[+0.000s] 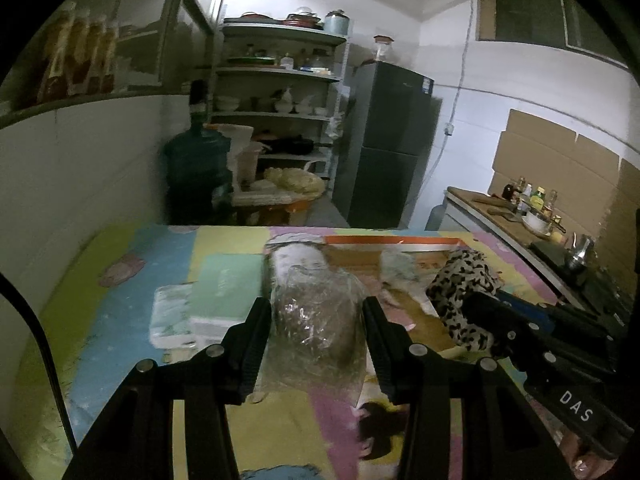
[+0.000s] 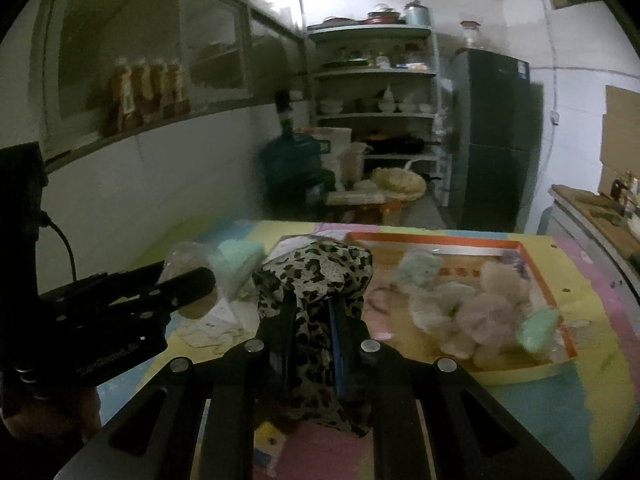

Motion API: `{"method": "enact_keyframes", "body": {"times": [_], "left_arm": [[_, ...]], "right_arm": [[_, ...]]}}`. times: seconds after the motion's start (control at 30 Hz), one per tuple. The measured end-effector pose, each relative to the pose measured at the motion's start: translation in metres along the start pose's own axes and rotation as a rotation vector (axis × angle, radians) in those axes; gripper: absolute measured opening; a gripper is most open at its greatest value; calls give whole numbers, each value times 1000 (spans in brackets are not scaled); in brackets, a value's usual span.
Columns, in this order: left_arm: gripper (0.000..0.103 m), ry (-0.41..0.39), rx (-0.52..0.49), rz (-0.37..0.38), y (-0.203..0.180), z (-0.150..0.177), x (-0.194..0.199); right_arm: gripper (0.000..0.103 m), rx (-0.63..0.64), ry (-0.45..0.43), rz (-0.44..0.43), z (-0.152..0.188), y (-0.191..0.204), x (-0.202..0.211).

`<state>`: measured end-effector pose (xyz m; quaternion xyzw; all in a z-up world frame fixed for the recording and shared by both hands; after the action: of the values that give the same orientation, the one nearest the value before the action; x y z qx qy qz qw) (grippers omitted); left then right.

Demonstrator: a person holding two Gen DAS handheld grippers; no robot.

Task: Organize soft objects
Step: 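Lift and carry the plastic bag and leopard-print cloth toward the cardboard box, then lower the plastic bag and leopard-print cloth into the box with both grippers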

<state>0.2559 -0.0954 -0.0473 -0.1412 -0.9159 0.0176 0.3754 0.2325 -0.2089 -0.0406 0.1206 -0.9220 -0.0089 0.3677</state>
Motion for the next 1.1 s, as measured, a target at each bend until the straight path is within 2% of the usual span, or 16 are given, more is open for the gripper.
{"method": "enact_keyframes", "body": {"times": [0.37,0.77,1.1], "left_arm": [[47,18,-59,29,-56,-20,-26],[47,34,-95,4,-104,-44,-61],[47,69,-125,20,-141,-57,-95]], "right_arm": [[15,-64,-22,53,-4,-64,15],[15,-90,-37,103,-15,-126,18],[15,-113,-30,133,-20,-176,12]]}}
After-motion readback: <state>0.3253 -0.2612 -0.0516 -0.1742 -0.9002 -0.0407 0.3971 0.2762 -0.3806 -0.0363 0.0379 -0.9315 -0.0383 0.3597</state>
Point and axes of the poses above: each gripper's, at about its wrist camera, not at the fingertips, and x roughly against the way its jaws point, y to its left, z to its underside, the point moved 10 cm from there along -x, roughly the way its jaws point, and after that the axes turned 11 degrees about y, right-handed, at the moved point
